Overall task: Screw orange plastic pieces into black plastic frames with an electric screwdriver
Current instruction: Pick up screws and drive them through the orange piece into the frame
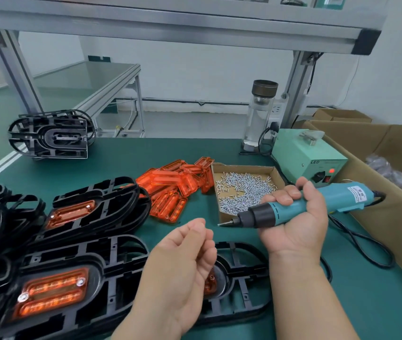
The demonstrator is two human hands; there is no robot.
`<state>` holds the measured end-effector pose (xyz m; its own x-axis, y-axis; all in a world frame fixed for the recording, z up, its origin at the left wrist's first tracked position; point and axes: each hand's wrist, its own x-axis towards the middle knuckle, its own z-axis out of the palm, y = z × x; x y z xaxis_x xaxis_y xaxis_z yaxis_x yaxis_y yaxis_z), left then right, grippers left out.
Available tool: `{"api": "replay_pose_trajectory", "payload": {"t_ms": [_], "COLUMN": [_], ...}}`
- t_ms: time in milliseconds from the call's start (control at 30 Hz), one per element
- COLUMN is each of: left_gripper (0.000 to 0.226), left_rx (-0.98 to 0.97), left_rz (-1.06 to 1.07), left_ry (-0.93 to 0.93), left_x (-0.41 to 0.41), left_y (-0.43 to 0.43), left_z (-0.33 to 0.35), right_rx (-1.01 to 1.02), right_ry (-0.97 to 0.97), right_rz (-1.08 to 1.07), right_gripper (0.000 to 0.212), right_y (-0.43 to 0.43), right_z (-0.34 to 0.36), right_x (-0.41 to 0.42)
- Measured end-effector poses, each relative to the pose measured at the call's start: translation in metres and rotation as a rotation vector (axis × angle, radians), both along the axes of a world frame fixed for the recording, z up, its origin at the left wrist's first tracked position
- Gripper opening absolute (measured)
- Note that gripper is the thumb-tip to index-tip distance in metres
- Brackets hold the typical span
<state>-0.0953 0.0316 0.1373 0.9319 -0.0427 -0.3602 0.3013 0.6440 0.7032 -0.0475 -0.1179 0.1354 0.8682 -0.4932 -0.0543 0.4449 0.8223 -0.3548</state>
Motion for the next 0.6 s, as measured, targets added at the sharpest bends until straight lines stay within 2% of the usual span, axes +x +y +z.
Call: {"api": "replay_pose_trajectory", "payload": {"t_ms": [333, 600], "left_gripper": [0.009, 0.009], "left_rx": [-0.061, -0.006], "left_rz": [-0.089, -0.090], "left_ry": [0.093, 0.058], "left_x": [0.0019, 0.0003], "left_y": [-0.0075, -0.0089], "left_z": [-0.0058, -0.0063], "right_rx": [-0.035, -0.040], "right_ry": [-0.023, -0.028], "right_rz": [0.022, 0.041], "right_gripper": [0.015, 0.015], "right_y": [0.0043, 0.0051], "right_z": [-0.0001, -0.0012], "right_x": [-0.0009, -0.0008]}}
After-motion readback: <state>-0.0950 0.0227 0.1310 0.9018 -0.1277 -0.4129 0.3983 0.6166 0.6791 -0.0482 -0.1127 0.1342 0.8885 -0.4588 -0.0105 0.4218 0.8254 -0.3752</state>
